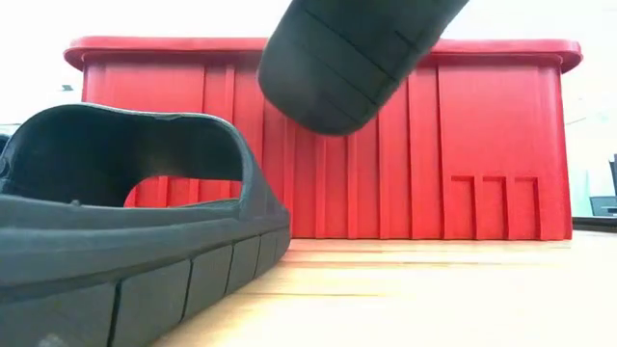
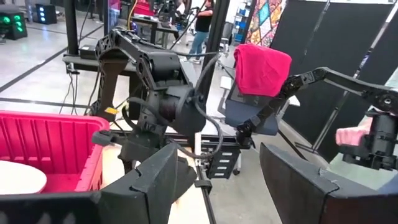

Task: Pick and place slides into bin
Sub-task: Put the black slide into the red bin

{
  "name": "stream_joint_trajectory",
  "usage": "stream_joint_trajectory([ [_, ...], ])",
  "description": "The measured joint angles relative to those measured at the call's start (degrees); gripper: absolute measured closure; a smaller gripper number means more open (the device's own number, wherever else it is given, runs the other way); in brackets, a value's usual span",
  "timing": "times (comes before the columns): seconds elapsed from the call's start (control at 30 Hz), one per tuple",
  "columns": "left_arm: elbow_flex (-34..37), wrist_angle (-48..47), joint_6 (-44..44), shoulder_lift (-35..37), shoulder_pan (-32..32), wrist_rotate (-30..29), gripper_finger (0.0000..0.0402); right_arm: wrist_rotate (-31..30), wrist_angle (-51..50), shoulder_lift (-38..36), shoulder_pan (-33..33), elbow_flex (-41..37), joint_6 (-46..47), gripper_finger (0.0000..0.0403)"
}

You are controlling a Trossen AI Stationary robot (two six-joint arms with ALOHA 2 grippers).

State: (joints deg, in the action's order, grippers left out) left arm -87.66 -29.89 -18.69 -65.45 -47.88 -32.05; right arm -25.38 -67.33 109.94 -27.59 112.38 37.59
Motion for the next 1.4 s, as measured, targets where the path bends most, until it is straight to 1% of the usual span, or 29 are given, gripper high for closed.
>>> stream_joint_trajectory([
  [0.17, 0.00, -0.01, -0.95, 0.00, 0.60, -0.02, 0.0176, 2.87, 3.67, -2.14, -0.04, 0.00, -3.87, 0.0402],
  [0.3, 0.00, 0.02, -1.30, 0.00, 1.34, -0.02, 0.0176, 4.72, 10.02, -3.64, -0.07, 0.00, -7.19, 0.0403],
  [0.47, 0.00, 0.11, -1.55, 0.46, 2.12, -0.02, 0.0176, 4.66, 19.46, -5.90, 0.28, 0.02, -11.46, 0.0403],
  [0.57, 0.00, 0.19, -1.61, 1.11, 2.82, -0.02, 0.0176, 4.35, 25.07, -7.53, 1.07, 0.02, -13.84, 0.0403],
  [0.73, 0.00, 0.15, -1.59, 2.66, 4.22, -0.02, 0.0176, 0.80, 33.49, -11.03, 3.30, 0.04, -19.40, 0.0403],
  [0.83, 0.00, 0.17, -1.56, 3.76, 5.07, -0.03, 0.0176, -1.13, 36.46, -13.18, 5.34, 0.09, -22.01, 0.0403],
  [0.97, 0.00, 0.13, -1.58, 5.44, 6.02, -0.52, 0.0176, -3.43, 37.11, -15.75, 8.72, 0.09, -23.99, 0.0403],
  [1.07, 0.00, 0.17, -0.82, 6.57, 6.25, -2.60, 0.0176, -8.59, 37.10, -17.13, 11.32, 0.11, -25.92, 0.0403],
  [1.2, 0.00, 0.16, 0.18, 7.90, 6.24, -6.32, 0.0176, -13.84, 36.91, -17.84, 15.61, 0.15, -26.94, 0.0403],
  [1.27, 0.00, 0.17, 1.19, 8.36, 6.25, -7.51, 0.0176, -15.05, 35.55, -17.79, 17.85, 0.15, -26.74, 0.0403],
  [1.4, 0.00, 0.04, 3.05, 9.50, 6.25, -7.61, 0.0176, -15.10, 29.71, -16.89, 22.64, 0.15, -24.59, 0.0403],
])
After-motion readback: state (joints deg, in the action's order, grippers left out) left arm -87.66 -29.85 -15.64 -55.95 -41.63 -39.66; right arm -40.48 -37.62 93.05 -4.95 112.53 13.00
